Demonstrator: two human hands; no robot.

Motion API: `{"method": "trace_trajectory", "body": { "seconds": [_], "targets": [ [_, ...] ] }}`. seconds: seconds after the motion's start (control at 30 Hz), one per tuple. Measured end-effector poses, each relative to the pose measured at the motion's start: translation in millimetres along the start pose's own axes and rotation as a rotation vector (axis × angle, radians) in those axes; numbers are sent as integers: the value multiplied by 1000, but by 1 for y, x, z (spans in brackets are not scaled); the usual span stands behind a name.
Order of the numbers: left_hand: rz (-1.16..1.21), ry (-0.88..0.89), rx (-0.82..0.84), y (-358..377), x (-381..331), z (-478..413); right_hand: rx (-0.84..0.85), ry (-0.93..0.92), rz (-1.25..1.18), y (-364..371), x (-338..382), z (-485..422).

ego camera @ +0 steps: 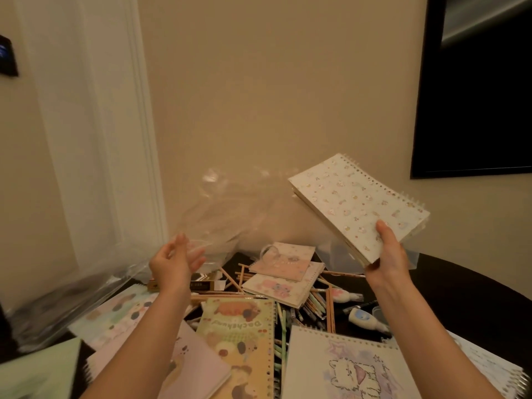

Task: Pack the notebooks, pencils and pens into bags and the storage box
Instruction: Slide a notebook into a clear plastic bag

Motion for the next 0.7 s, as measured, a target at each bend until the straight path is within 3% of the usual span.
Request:
{"method": "trace_trajectory", "body": {
  "seconds": [0.13, 0.3, 0.7],
  "targets": [
    [134, -188, 51, -8, 1, 1, 50, 21, 13, 4, -8, 4],
    [108, -375, 175, -20, 16, 1, 83, 85, 83, 3, -26, 10],
    [-275, -386, 127, -65, 37, -23, 41, 151, 210, -20, -62, 2]
  ]
}}
Point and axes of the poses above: each hand's wrist, its own z-axis away from the middle knuckle, its own y-axis out of the palm, x = y × z, the point moved 4 cm from there along -z, towards the middle knuckle, and after that the axes turned 8 degrees about -z, right-handed, at the moved point
